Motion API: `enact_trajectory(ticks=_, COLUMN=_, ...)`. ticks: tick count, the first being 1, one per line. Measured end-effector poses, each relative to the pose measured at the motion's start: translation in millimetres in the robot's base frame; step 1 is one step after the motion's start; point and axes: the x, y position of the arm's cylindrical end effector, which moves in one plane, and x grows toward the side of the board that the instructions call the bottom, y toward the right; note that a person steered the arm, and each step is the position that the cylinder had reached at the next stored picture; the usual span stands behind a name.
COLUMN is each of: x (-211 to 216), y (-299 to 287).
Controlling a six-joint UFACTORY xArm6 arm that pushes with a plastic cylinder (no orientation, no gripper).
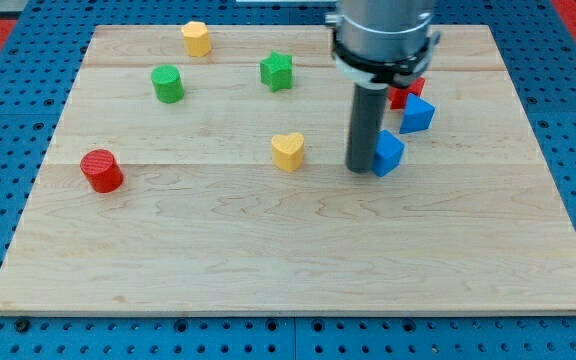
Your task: Nudge the blue cube to the right
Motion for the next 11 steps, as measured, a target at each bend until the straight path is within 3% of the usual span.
enact_trajectory(ticks=1, x=-2, y=36)
enact_trajectory(ticks=3, x=-9, y=-20)
enact_trajectory(ticks=4, x=-21, y=-11)
enact_trajectory(ticks=6, x=-21, y=58)
enact_trajectory(ticks=7, x=-13, y=-33)
enact_trajectory(ticks=9, x=-66, y=-34)
enact_trajectory(ticks=11, x=-88, y=70)
